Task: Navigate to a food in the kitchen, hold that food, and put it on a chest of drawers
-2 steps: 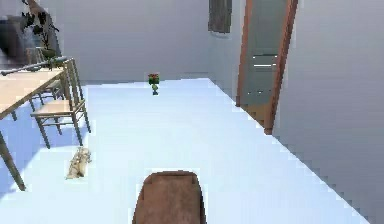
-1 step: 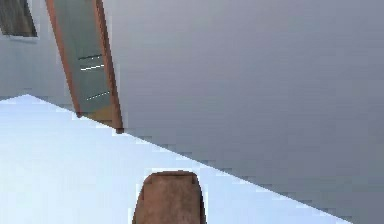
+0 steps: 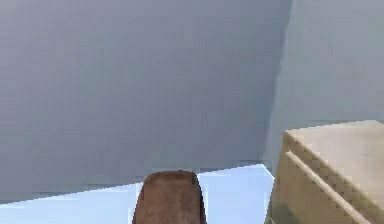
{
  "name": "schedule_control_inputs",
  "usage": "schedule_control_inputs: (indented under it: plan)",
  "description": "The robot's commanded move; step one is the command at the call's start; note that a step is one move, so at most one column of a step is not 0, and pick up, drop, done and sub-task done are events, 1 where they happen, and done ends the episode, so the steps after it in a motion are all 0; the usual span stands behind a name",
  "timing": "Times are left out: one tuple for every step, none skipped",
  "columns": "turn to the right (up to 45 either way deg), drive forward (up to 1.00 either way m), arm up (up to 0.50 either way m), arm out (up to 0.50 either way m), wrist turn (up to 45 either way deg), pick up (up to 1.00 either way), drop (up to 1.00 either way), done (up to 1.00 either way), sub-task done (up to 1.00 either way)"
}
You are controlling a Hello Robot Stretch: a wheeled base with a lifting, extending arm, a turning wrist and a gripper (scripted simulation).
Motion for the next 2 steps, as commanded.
schedule_control_inputs:
  plan:
    - [45.0,0.0,0.0,0.0,0.0,0.0,0.0,0.0,0.0]
    - [30.0,0.0,0.0,0.0,0.0,0.0,0.0,0.0,0.0]
